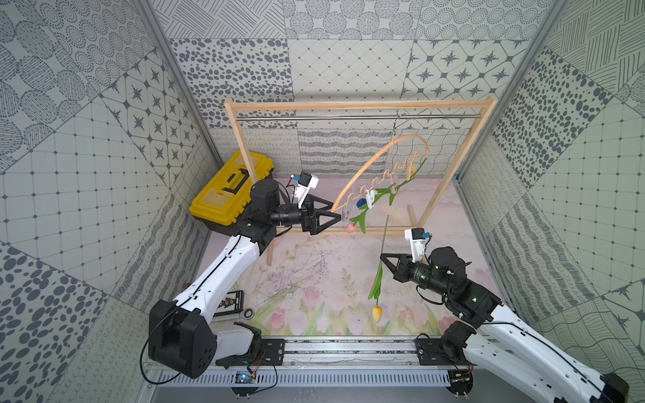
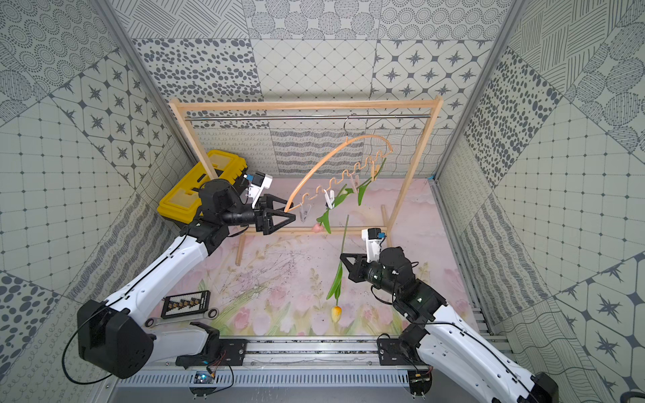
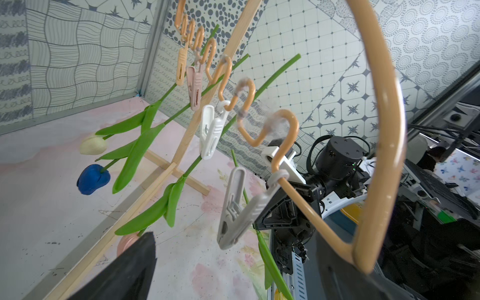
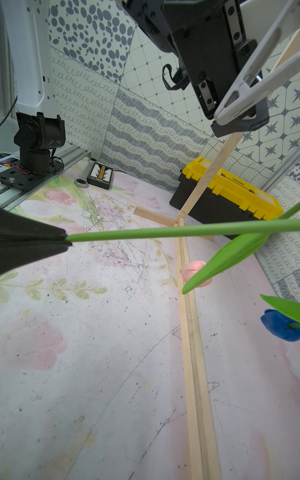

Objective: Dry the flowers on a clothes hanger
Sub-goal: Open the clamp at the hanger.

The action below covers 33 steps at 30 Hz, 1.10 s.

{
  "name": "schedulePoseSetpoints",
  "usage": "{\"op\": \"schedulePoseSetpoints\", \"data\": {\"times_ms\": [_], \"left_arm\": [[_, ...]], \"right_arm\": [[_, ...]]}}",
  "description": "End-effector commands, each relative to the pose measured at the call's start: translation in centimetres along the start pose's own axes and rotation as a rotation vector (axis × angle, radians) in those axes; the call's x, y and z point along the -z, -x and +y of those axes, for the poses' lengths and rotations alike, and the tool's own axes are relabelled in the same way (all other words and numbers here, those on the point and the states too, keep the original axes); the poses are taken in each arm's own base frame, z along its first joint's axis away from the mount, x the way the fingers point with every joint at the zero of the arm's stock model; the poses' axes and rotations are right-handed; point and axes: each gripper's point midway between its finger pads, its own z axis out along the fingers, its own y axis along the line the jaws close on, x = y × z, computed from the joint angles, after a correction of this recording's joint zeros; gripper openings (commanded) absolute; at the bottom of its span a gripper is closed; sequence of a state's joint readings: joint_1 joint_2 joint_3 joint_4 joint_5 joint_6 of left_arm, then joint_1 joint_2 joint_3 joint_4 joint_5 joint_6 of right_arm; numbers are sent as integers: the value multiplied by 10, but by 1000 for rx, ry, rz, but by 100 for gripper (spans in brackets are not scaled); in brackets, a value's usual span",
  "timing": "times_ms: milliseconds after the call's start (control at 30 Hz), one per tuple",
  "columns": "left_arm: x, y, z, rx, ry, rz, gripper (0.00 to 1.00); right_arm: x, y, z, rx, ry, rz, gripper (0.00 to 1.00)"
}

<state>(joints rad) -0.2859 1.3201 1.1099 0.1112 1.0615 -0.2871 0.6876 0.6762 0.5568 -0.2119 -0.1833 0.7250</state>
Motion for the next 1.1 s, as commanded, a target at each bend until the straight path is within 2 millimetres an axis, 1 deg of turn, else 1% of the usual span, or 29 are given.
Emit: {"op": "schedulePoseSetpoints", "data": {"times_ms": [0, 133, 200, 300, 367, 467, 533, 600, 733, 833, 967, 1067], "left_arm": [[-8, 0, -39, -91, -240, 20, 97], [-16, -14, -46, -103, -248, 19, 97], [-15, -21, -49, -89, -250, 31, 97], [-7, -34, -51, -98, -189, 49, 97], [2, -39, -56, -128, -134, 47, 97], [13, -46, -57, -175, -40, 42, 97], [16, -45, -50, -207, 21, 15, 97], [12, -39, -46, -208, 21, -11, 96], [-7, -29, -40, -164, -56, -11, 92], [-20, -20, -33, -131, -109, -26, 90], [-25, -11, -31, -109, -155, -74, 91], [-25, -13, -32, -96, -173, -82, 91]], "right_arm": [[9, 22, 27, 19, 90, -68, 0], [13, 25, 27, 15, 87, -84, 0], [13, 25, 27, 15, 85, -80, 0], [15, 23, 26, 14, 84, -79, 0], [18, 22, 25, 14, 85, -87, 0], [22, 21, 24, 12, 87, -95, 0], [24, 19, 25, 13, 96, -92, 0], [24, 18, 27, 16, 108, -87, 0], [28, 22, 37, 30, 146, -94, 0], [32, 27, 42, 34, 160, -113, 0], [37, 36, 55, 48, 192, -123, 0], [36, 43, 62, 80, 182, -113, 0]]}}
